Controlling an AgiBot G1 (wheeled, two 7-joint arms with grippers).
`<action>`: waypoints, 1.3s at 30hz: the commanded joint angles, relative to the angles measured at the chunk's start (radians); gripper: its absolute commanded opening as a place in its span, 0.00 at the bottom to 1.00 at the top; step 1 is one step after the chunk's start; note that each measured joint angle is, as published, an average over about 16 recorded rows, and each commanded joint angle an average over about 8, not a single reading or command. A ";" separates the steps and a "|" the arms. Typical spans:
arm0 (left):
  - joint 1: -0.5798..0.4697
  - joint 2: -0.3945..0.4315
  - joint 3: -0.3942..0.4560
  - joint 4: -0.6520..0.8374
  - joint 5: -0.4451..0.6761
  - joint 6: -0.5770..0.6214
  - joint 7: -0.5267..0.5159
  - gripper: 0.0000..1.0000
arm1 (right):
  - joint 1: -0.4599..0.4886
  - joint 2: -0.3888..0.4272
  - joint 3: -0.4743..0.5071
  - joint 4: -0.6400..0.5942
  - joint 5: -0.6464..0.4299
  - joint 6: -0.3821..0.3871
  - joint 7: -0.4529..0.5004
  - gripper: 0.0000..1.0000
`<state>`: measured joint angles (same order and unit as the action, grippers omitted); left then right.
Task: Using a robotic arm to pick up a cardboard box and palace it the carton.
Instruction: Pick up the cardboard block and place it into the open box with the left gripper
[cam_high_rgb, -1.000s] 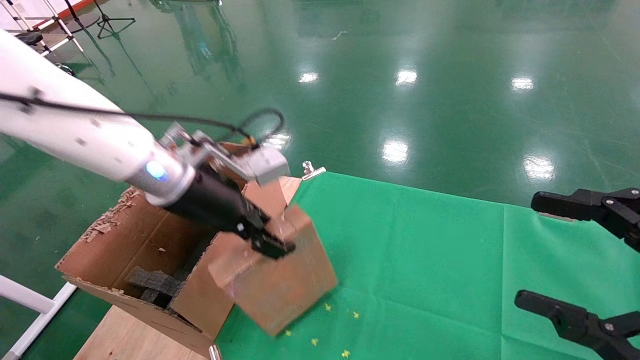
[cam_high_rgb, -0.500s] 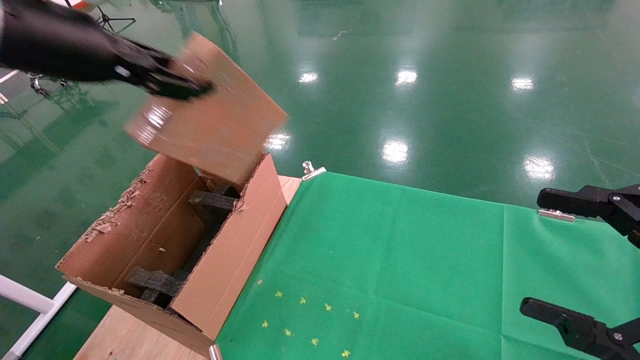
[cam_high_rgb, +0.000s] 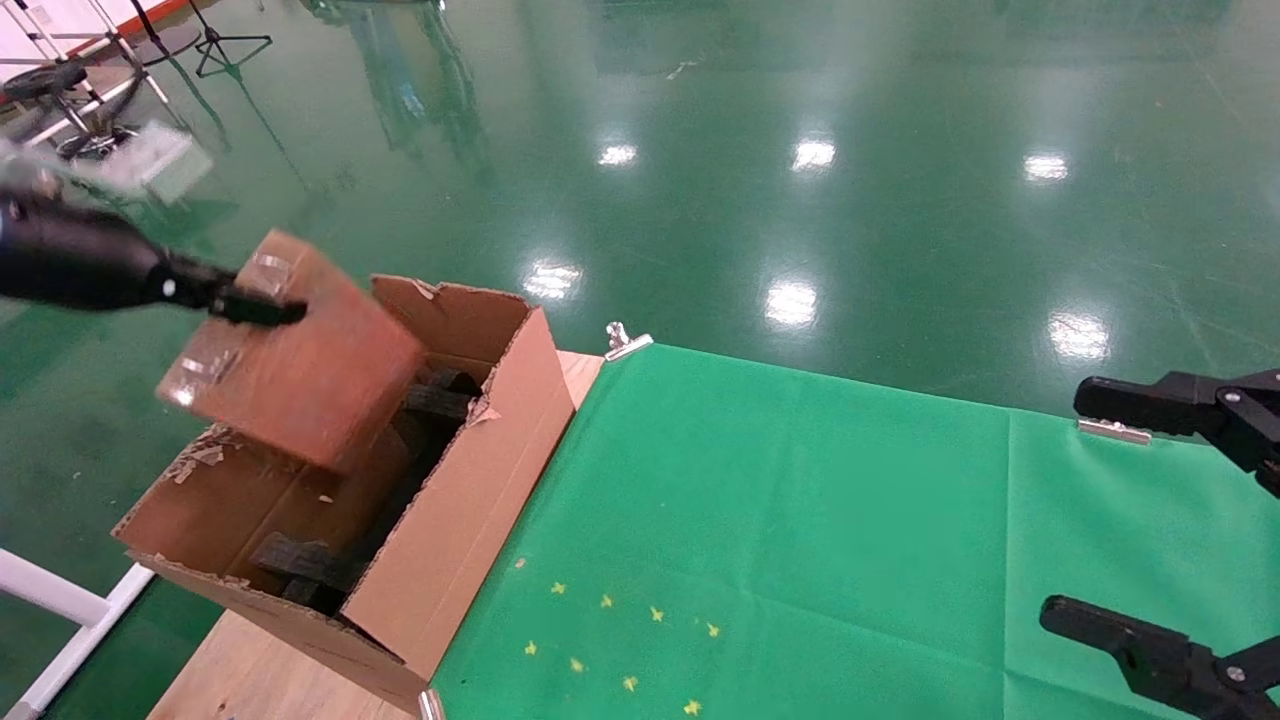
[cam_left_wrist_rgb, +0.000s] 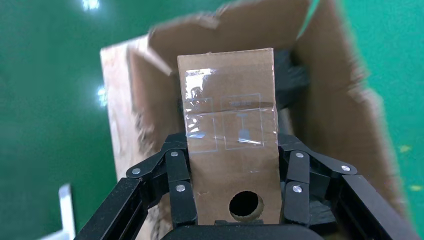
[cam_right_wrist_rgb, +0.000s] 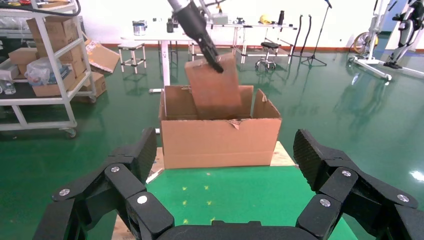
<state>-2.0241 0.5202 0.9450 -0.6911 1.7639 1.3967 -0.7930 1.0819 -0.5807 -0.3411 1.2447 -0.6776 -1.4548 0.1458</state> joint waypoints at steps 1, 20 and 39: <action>0.027 0.000 0.006 0.044 0.006 -0.029 0.020 0.00 | 0.000 0.000 0.000 0.000 0.000 0.000 0.000 1.00; 0.114 0.143 0.038 0.466 0.062 -0.261 0.234 0.00 | 0.000 0.000 0.000 0.000 0.000 0.000 0.000 1.00; 0.246 0.298 0.047 0.665 0.070 -0.386 0.208 0.00 | 0.000 0.000 0.000 0.000 0.000 0.000 0.000 1.00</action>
<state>-1.7817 0.8132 0.9907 -0.0298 1.8323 1.0108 -0.5830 1.0819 -0.5806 -0.3412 1.2447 -0.6775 -1.4547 0.1458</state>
